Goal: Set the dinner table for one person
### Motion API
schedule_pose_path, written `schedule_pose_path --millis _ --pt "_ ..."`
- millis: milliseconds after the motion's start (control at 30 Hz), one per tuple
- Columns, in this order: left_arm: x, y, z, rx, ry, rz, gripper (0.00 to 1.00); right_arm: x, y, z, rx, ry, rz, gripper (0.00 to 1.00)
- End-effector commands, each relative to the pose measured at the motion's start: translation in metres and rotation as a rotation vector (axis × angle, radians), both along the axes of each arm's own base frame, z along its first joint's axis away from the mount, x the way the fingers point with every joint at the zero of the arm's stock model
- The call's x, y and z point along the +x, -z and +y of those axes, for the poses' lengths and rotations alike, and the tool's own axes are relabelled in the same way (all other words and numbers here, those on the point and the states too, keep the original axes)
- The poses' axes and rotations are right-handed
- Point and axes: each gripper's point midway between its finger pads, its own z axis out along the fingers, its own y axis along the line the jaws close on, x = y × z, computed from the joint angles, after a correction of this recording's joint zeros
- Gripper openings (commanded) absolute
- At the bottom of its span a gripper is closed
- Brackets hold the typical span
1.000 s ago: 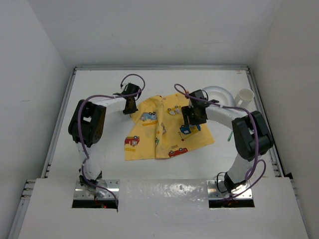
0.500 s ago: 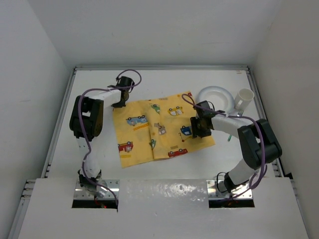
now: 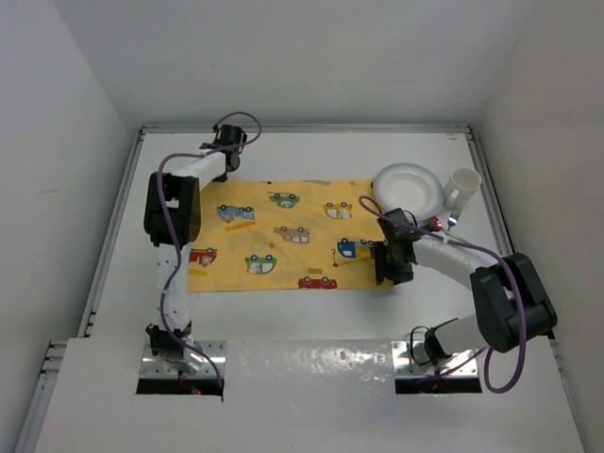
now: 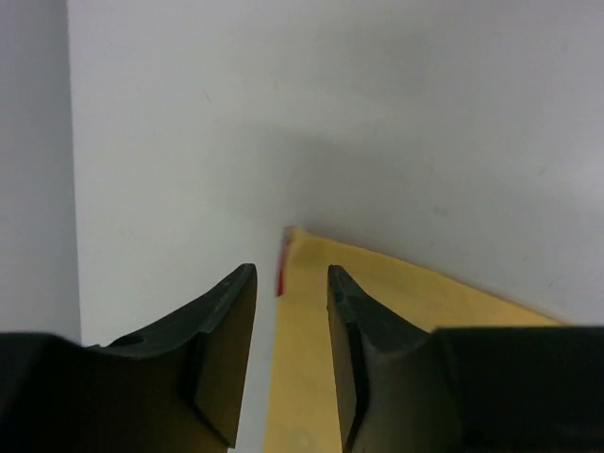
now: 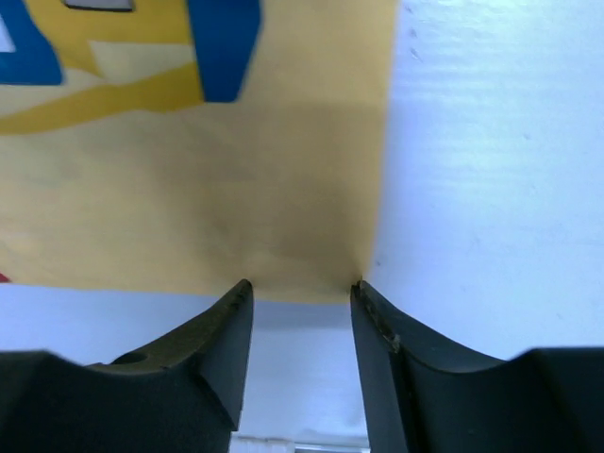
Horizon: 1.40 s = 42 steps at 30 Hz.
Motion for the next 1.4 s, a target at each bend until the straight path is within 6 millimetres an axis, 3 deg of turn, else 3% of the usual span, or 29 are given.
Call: schedule_pose_path --millis 0,67,100,167,200,267,300,333,400,533,633,833,933,1167,1367 --pt "0.029 -0.050 0.000 -0.001 -0.015 -0.146 0.37 0.029 -0.034 0.000 -0.028 -0.005 -0.110 0.47" --pt "0.033 -0.062 -0.002 -0.024 -0.008 -0.182 0.49 0.060 -0.061 0.011 0.002 -0.024 -0.207 0.50" --pt "0.034 -0.074 -0.005 -0.044 -0.010 -0.212 0.60 0.080 -0.081 0.018 0.018 -0.026 -0.269 0.51" --pt "0.030 -0.091 -0.010 -0.088 -0.009 -0.236 0.68 0.102 -0.096 0.026 0.031 -0.041 -0.321 0.52" --pt "0.027 -0.097 -0.015 -0.136 -0.028 -0.262 0.69 0.119 -0.113 0.032 0.046 -0.041 -0.370 0.53" --pt "0.015 -0.092 -0.027 -0.218 -0.025 -0.247 0.69 0.136 -0.122 0.039 0.055 -0.050 -0.403 0.54" --pt "0.007 -0.106 -0.034 -0.268 -0.042 -0.291 0.69 0.147 -0.123 0.043 0.057 -0.054 -0.410 0.54" --pt "-0.010 -0.087 -0.036 -0.287 -0.054 -0.246 0.70 0.155 -0.123 0.045 0.054 -0.052 -0.424 0.54" --pt "-0.026 -0.092 -0.051 -0.383 -0.057 -0.272 0.70 0.170 -0.116 0.049 0.047 -0.054 -0.428 0.54" --pt "-0.068 -0.064 -0.065 -0.497 -0.056 -0.215 0.70 0.189 -0.098 0.058 0.042 -0.085 -0.408 0.55" --pt "-0.084 -0.047 -0.065 -0.508 -0.058 -0.184 0.71 0.202 -0.081 0.060 0.031 -0.098 -0.396 0.55" --pt "-0.078 -0.034 -0.064 -0.495 -0.055 -0.158 0.71 0.222 -0.051 0.060 0.015 -0.123 -0.351 0.62" --pt "-0.075 -0.031 -0.067 -0.505 -0.054 -0.157 0.71 0.231 -0.047 0.063 0.011 -0.148 -0.353 0.65" --pt "-0.074 -0.010 -0.066 -0.499 -0.070 -0.122 0.72 0.237 -0.015 0.059 -0.003 -0.126 -0.284 0.71" --pt "-0.068 0.008 -0.063 -0.513 -0.085 -0.091 0.72 0.243 -0.003 0.055 -0.039 -0.104 -0.247 0.76"
